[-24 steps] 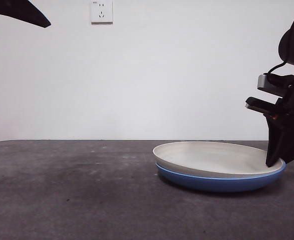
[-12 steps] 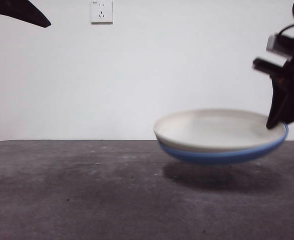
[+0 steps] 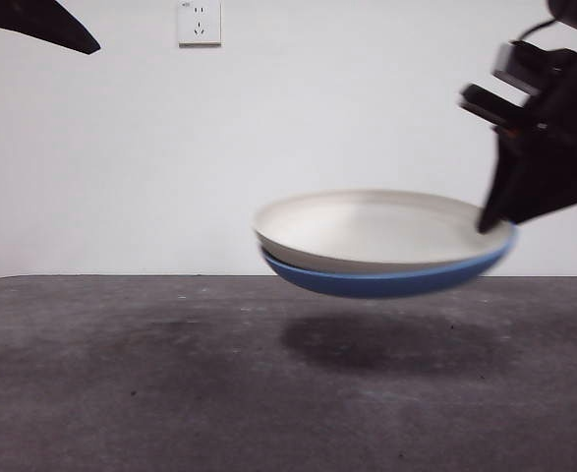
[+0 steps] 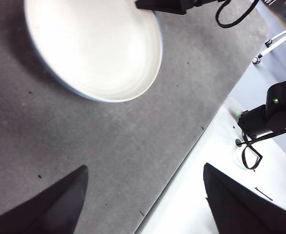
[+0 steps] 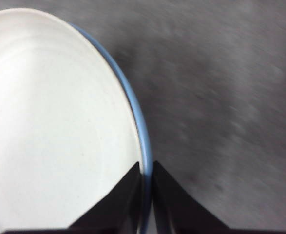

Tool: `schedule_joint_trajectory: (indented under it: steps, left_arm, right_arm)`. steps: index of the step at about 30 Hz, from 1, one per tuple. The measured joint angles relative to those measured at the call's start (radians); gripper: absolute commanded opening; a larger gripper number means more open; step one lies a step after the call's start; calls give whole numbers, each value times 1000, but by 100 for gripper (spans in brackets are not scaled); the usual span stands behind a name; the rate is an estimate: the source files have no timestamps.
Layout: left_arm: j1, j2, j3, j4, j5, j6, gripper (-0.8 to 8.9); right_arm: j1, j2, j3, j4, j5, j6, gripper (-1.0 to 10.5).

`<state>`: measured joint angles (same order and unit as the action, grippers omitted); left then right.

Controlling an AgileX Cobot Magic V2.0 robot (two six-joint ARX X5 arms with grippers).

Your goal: Pick up the white plate, put it on the blue plate, put it on desk

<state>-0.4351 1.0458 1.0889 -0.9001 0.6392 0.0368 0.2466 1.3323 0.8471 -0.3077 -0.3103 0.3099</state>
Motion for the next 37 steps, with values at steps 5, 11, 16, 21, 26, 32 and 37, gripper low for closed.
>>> schedule_joint_trajectory:
  steps: [5, 11, 16, 21, 26, 32, 37]
  left_arm:
    - [0, 0, 0, 0, 0, 0, 374]
    - [0, 0, 0, 0, 0, 0, 374]
    - [0, 0, 0, 0, 0, 0, 374]
    - [0, 0, 0, 0, 0, 0, 374]
    - [0, 0, 0, 0, 0, 0, 374]
    - [0, 0, 0, 0, 0, 0, 374]
    - [0, 0, 0, 0, 0, 0, 374]
  right_arm:
    - [60, 87, 53, 39, 0, 40, 8]
    - [108, 241, 111, 69, 1, 72, 8]
    - [138, 333, 177, 87, 4, 88, 8]
    - [145, 391, 201, 87, 14, 92, 8]
    - [146, 410, 201, 77, 31, 92, 8]
    - [146, 418, 202, 59, 30, 92, 12]
    - [148, 436, 204, 32, 29, 91, 242]
